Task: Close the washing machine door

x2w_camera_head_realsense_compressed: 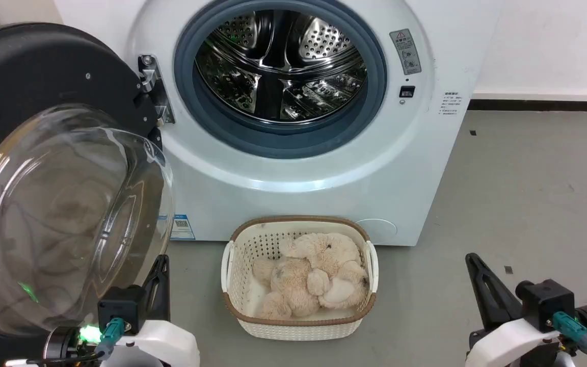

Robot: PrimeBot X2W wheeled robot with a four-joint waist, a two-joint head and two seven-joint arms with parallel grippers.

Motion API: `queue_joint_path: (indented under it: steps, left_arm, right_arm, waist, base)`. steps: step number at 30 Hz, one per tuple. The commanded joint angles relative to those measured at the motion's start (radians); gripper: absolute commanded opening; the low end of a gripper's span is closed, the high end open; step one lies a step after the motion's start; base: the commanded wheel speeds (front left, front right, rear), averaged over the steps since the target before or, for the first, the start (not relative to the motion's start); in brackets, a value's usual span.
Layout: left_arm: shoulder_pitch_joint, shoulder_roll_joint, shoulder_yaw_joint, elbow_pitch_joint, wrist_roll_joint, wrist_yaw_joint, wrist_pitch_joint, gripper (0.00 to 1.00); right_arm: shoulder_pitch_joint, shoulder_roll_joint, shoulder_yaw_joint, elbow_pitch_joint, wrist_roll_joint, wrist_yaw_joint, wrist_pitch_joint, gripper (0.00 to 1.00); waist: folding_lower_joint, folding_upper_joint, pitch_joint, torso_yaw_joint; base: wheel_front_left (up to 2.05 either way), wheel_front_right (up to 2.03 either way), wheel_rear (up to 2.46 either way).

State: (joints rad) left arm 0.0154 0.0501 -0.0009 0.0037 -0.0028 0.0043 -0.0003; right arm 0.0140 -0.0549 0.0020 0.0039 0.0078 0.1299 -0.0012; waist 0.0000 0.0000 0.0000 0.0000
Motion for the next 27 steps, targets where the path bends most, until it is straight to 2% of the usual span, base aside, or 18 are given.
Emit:
queue_joint_path:
  steps: [1, 11, 12, 27]
  left_arm:
    - [-0.015, 0.0, 0.001, -0.004, 0.003, -0.004, 0.0, 0.0]
    - [-0.015, 0.0, 0.001, -0.004, 0.003, -0.004, 0.0, 0.0]
    - [0.0, 0.0, 0.0, 0.0, 0.0, 0.0, 0.0, 1.0]
    - [-0.003, 0.0, -0.014, 0.007, -0.012, 0.012, -0.024, 1.0]
  right_arm:
    - [-0.014, 0.005, -0.002, -0.004, -0.008, 0.001, 0.001, 0.0]
    - [-0.014, 0.005, -0.002, -0.004, -0.008, 0.001, 0.001, 0.0]
    - [0.0, 0.0, 0.0, 0.0, 0.001, 0.0, 0.0, 1.0]
    - [0.004, 0.0, -0.003, -0.001, 0.022, 0.0, -0.023, 1.0]
  waist:
    - [0.0, 0.0, 0.0, 0.0]
    - [0.0, 0.0, 0.0, 0.0]
    - [0.0, 0.0, 0.0, 0.0]
    - [0.0, 0.0, 0.0, 0.002]
  base:
    - [0.0, 0.0, 0.0]
    - [0.0, 0.0, 0.0]
    - [0.0, 0.0, 0.0]
    - [0.0, 0.0, 0.0]
